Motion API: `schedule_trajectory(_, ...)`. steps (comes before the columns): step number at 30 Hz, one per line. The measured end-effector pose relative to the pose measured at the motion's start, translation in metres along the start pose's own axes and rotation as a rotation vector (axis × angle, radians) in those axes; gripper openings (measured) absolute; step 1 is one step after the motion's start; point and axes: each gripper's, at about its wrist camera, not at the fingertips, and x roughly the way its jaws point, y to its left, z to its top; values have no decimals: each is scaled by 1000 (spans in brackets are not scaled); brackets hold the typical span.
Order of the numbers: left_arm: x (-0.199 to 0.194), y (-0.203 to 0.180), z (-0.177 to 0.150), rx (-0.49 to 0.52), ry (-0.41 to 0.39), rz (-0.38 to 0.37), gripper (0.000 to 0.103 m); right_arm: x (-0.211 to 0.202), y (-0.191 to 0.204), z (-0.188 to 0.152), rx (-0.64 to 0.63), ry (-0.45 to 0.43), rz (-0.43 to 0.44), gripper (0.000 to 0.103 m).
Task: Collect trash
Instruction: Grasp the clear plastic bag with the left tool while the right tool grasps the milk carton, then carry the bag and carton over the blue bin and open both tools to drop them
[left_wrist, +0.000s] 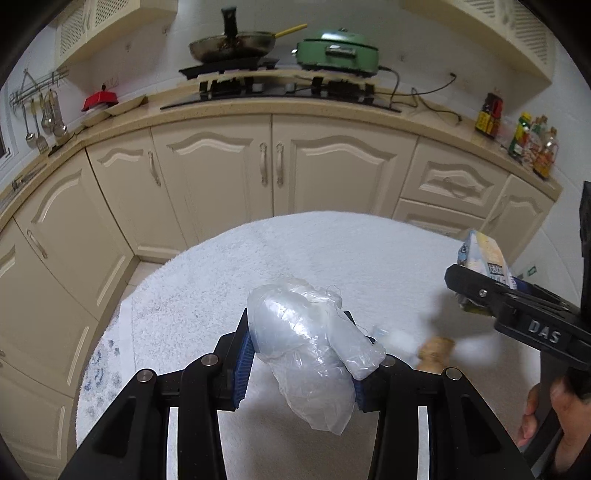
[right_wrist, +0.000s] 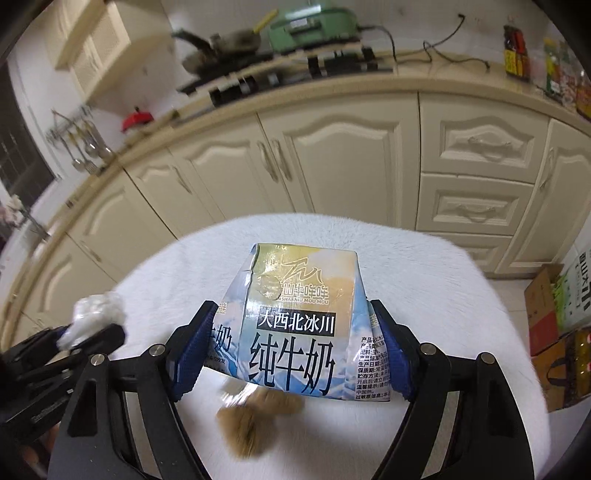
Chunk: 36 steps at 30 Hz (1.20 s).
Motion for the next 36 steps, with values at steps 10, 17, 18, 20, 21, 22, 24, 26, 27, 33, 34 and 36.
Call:
schedule_trajectory(10, -90, -93, -49, 118, -104, -123, 39, -158, -32, -61, 13, -178, 46, 82)
schedule_trajectory(17, -127, -212, -100, 253, -92, -257, 39, -254, -115, -127, 129, -276, -30, 82)
schedule_trajectory(18, -130, -230, -106, 276, -87, -274, 39, -265, -129, -136, 151, -284, -45, 82)
schedule_trajectory(20, -134, -266, -117, 319, -71, -309, 39, -284, -159, -155, 196, -298, -81, 81)
schedule_trajectory(21, -134, -282, -123, 340, -60, -326, 39, -293, -173, -164, 219, -305, -99, 78)
schedule_trajectory(22, -134, -302, -130, 365, -47, -343, 39, -301, -189, -175, 246, -308, -113, 77)
schedule_trajectory(24, -130, -342, -140, 412, -21, -370, 39, -312, -218, -194, 295, -316, -140, 72)
schedule_trajectory(26, -120, -381, -154, 459, 19, -399, 39, -318, -242, -207, 322, -310, -165, 46)
schedule_trajectory(27, -113, -397, -155, 473, 33, -404, 39, -317, -259, -215, 340, -305, -178, 35)
schedule_trajectory(33, -47, -479, -192, 547, 149, -366, 39, -295, -348, -269, 493, -249, -275, 32)
schedule_trajectory(34, -38, -488, -200, 565, 168, -367, 39, -293, -358, -278, 504, -233, -286, 32)
schedule_trajectory(36, -22, -506, -215, 584, 210, -374, 39, -287, -379, -295, 548, -200, -281, 34)
